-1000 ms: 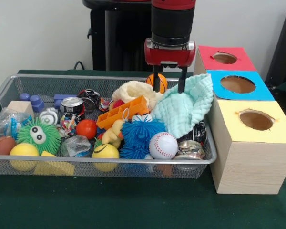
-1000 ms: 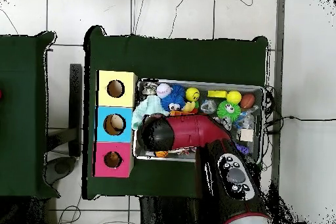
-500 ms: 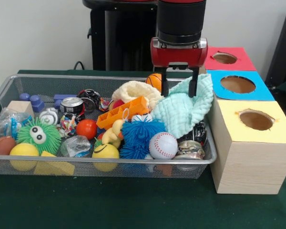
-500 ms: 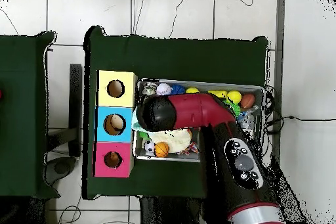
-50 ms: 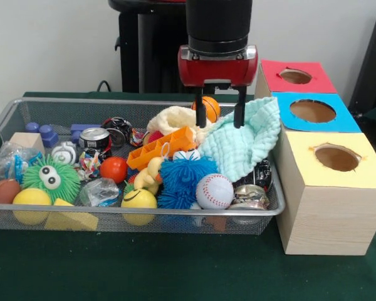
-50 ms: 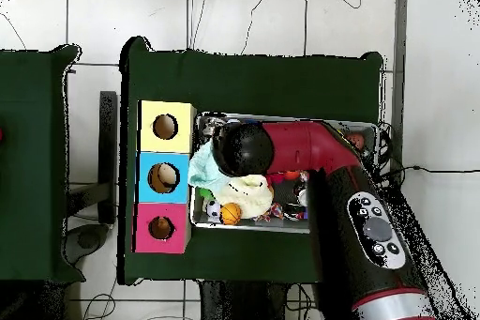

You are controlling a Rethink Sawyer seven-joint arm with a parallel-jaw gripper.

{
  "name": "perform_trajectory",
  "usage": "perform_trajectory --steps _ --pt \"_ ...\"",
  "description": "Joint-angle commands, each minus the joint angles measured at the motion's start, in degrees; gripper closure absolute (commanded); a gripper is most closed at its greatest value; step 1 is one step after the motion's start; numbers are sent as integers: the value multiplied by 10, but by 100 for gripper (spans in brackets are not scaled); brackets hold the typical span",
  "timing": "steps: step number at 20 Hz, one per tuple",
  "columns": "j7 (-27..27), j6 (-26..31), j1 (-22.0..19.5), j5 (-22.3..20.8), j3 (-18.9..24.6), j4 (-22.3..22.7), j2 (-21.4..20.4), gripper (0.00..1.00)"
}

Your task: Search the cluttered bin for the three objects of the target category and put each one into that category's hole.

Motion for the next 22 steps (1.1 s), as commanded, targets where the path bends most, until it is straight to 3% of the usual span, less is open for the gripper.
perform_trajectory --steps 1,7,19,22 --pt "-208 51 -44 -73 60 -35 30 0" --pt "-212 -14 -79 -119 86 -31 62 0" --pt "-182 -36 -104 -186 92 -23 97 0" --pt "-161 -65 -111 -206 87 -10 107 0"
